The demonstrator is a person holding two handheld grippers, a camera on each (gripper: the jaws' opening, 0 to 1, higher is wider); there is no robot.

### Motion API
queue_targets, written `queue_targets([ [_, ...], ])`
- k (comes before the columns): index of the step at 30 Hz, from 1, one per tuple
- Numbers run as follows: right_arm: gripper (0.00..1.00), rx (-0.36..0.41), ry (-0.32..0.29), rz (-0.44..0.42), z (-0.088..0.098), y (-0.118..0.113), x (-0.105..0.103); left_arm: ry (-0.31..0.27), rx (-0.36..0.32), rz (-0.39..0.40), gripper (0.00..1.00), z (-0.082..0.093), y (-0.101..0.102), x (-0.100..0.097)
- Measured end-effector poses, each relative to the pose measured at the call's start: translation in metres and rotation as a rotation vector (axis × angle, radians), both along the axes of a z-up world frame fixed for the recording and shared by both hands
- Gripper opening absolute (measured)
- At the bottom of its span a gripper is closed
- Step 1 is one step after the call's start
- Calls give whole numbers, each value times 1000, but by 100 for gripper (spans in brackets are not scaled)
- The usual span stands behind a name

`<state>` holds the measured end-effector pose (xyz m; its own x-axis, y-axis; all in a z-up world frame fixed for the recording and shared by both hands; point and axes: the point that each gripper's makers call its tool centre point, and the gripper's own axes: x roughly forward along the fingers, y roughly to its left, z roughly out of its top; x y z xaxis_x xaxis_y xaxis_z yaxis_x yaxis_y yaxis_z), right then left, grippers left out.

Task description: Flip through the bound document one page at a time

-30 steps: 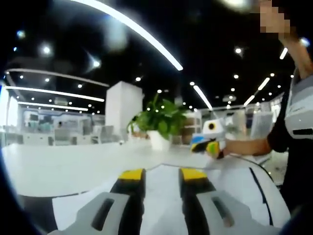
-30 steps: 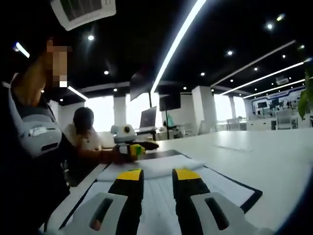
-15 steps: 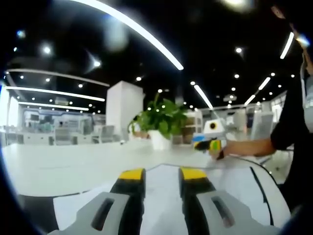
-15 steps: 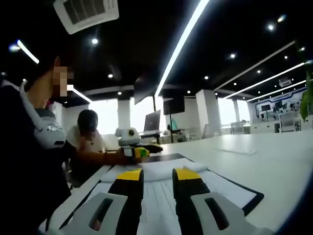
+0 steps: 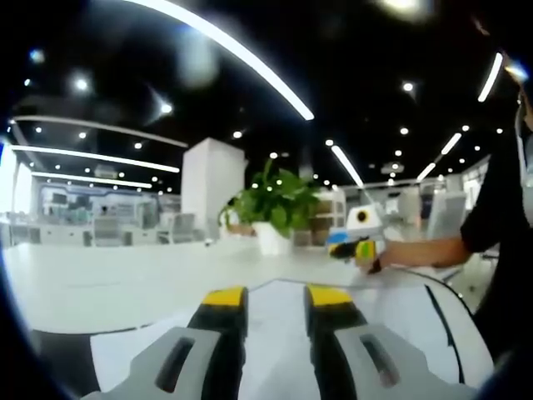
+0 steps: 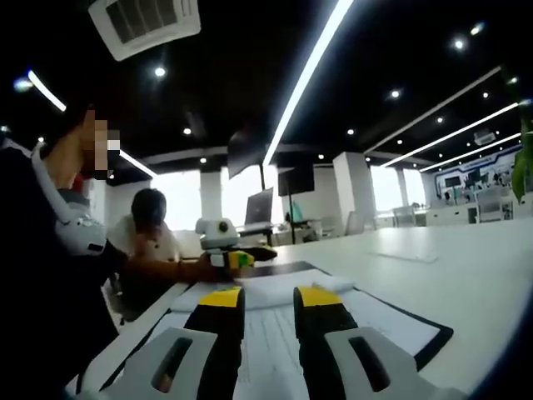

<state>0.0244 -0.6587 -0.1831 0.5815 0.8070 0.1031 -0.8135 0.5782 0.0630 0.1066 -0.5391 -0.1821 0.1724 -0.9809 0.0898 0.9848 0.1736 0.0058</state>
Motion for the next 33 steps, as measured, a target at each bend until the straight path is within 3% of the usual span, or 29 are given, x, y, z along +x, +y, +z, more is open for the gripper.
queue_targets([
  [18, 27, -16, 14, 5, -6, 4, 1, 13, -13, 10, 28, -1, 5, 3],
  [33, 26, -5, -4, -25, 1, -6, 2, 7, -9, 20, 28, 1, 2, -10],
])
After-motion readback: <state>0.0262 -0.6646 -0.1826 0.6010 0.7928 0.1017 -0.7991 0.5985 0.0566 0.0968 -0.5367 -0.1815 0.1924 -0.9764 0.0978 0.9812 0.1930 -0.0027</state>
